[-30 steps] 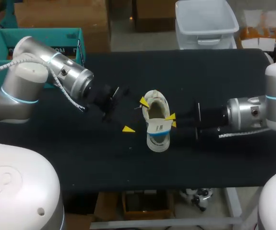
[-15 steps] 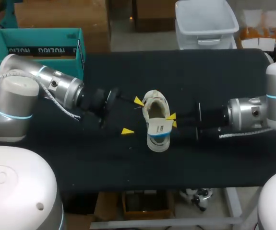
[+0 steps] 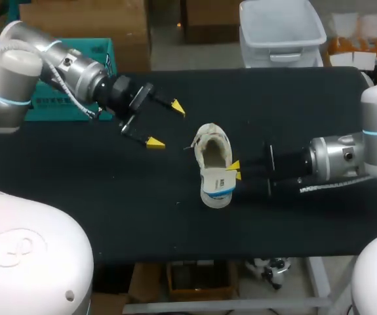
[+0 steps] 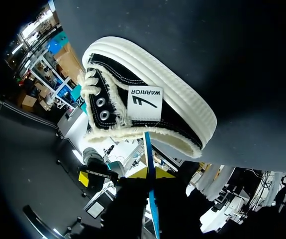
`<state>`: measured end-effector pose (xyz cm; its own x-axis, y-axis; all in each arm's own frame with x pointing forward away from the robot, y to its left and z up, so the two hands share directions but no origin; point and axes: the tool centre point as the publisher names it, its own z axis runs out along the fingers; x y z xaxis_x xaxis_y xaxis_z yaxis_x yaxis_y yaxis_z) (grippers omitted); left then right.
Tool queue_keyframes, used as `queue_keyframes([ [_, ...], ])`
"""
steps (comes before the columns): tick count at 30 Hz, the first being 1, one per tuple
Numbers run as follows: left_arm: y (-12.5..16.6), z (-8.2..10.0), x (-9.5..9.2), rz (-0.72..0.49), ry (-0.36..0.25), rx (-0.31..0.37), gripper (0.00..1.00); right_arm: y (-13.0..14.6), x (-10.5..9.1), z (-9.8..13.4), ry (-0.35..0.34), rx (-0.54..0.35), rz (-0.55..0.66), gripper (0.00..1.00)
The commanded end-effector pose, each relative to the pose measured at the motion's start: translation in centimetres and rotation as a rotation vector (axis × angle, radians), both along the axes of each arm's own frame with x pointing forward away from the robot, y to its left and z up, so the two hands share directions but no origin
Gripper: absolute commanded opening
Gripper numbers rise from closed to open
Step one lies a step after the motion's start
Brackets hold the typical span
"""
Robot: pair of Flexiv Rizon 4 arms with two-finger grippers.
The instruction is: Open the shoe tongue, take the insole out of the shoe, put the insole back into the shoe, and pack the shoe into the shoebox
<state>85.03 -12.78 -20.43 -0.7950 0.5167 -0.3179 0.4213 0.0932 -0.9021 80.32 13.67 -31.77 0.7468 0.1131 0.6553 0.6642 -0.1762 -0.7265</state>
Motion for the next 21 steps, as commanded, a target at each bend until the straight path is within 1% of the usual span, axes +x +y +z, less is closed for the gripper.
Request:
queue_keyframes([
  [1,-0.2,0.8,2.0,-0.490,0.057,0.328,1.00,-0.2,0.0,-0.2,0.002,0.004,0.008,0.00],
  [3,-0.3,0.8,2.1,-0.571,0.065,0.382,1.00,-0.2,-0.1,-0.3,0.003,0.005,0.012,0.00],
  [4,-0.3,0.9,2.2,-0.556,0.059,0.391,1.00,-0.2,-0.1,-0.3,0.003,0.005,0.013,0.00],
  [5,-0.4,0.8,2.1,-0.593,0.053,0.420,1.00,-0.2,-0.1,-0.3,0.006,0.003,0.017,0.00],
  [8,-0.3,0.7,1.6,-0.613,0.032,0.452,1.00,-0.3,-0.2,-0.3,0.004,0.003,0.019,0.00],
  [21,0.1,0.6,0.3,-0.614,-0.031,0.448,1.00,-0.5,0.2,-0.3,-0.001,0.002,0.031,0.00],
])
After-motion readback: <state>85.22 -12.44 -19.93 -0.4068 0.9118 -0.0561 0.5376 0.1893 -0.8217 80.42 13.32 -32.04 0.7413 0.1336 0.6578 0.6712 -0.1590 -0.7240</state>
